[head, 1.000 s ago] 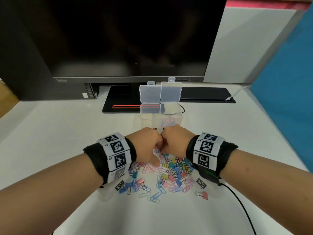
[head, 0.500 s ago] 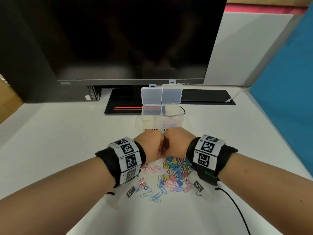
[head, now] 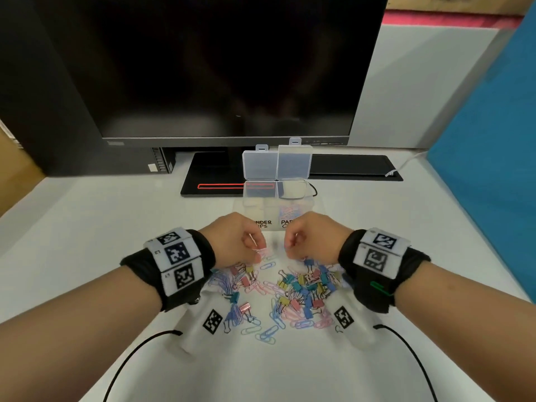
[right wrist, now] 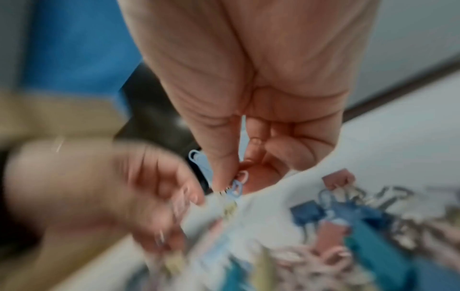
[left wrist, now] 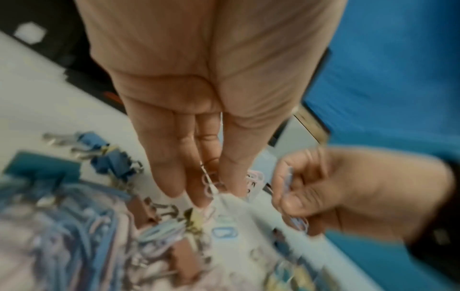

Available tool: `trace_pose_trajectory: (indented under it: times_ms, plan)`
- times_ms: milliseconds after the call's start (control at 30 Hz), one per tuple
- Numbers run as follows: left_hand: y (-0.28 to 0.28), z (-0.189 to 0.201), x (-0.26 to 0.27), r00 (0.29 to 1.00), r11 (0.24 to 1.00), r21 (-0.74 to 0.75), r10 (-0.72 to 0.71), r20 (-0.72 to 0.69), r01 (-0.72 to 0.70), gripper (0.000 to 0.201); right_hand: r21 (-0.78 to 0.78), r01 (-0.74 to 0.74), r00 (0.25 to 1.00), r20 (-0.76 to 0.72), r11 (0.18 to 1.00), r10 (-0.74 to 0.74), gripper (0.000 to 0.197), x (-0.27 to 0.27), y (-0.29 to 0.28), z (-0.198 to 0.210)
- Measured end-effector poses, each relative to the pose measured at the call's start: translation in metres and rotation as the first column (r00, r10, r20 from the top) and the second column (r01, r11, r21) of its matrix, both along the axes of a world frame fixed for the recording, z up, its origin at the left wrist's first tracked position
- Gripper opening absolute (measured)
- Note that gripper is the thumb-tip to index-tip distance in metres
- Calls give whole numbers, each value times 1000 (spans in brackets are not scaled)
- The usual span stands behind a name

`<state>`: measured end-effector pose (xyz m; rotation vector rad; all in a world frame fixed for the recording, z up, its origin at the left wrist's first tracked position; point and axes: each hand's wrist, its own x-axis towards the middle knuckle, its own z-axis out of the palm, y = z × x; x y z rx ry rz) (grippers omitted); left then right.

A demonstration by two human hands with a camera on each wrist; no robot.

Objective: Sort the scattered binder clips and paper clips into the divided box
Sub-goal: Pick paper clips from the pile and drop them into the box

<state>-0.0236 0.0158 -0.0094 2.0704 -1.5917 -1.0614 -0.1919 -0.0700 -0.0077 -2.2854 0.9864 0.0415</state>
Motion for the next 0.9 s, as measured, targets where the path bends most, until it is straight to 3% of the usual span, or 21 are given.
trace_pose_trajectory:
  times_ms: [67, 133, 200, 267, 367, 433, 567, 633, 700, 767, 833, 867, 900]
  plan:
    - [5, 1, 6, 961, 993, 76, 111, -253, -95, 24, 296, 115, 976, 142, 948, -162, 21, -14, -5, 5]
    - [9, 1, 7, 882, 977, 168, 195, -430, -134, 20, 603, 167, 906, 219, 780, -363, 22, -28, -6, 8]
    - [10, -1, 7, 805, 958, 246, 260, -533, -146, 16, 777, 142, 834, 241, 614, -497, 19, -43, -8, 8]
    - [9, -4, 7, 691, 935, 310, 339, -639, -172, 19, 849, 86, 775, 272, 521, -571, 10, -57, -7, 7]
    - [5, -5, 7, 544, 898, 396, 432, -719, -189, 19, 887, 58, 678, 302, 459, -670, 11, -76, -7, 2]
    - [2, -5, 5, 532, 890, 409, 449, -718, -201, 17, 895, 60, 630, 309, 441, -713, 10, -88, -8, -3]
    - [-4, -6, -5, 559, 873, 414, 483, -673, -256, 45, 918, 19, 617, 302, 397, -727, 11, -104, -11, -7]
    - [-5, -5, -9, 576, 868, 423, 492, -653, -262, 50, 903, 71, 663, 275, 424, -696, 12, -105, -11, -6]
    - [-4, -4, -11, 573, 859, 448, 503, -647, -248, 53, 851, 186, 721, 222, 492, -656, 25, -105, -12, -8]
    - [-3, -3, -12, 567, 855, 466, 505, -651, -226, 55, 726, 314, 801, 143, 612, -581, 32, -102, -9, -8]
    - [-2, -2, -12, 572, 859, 463, 497, -652, -220, 54, 342, 366, 919, 12, 865, -394, 29, -100, -6, -8]
    - [-1, -1, -13, 578, 863, 453, 491, -652, -223, 51, 95, 287, 957, -82, 953, -280, 25, -99, -4, -9]
    - [0, -1, -13, 589, 870, 439, 480, -650, -224, 46, -75, 177, 968, -166, 981, -187, 24, -96, -2, -9]
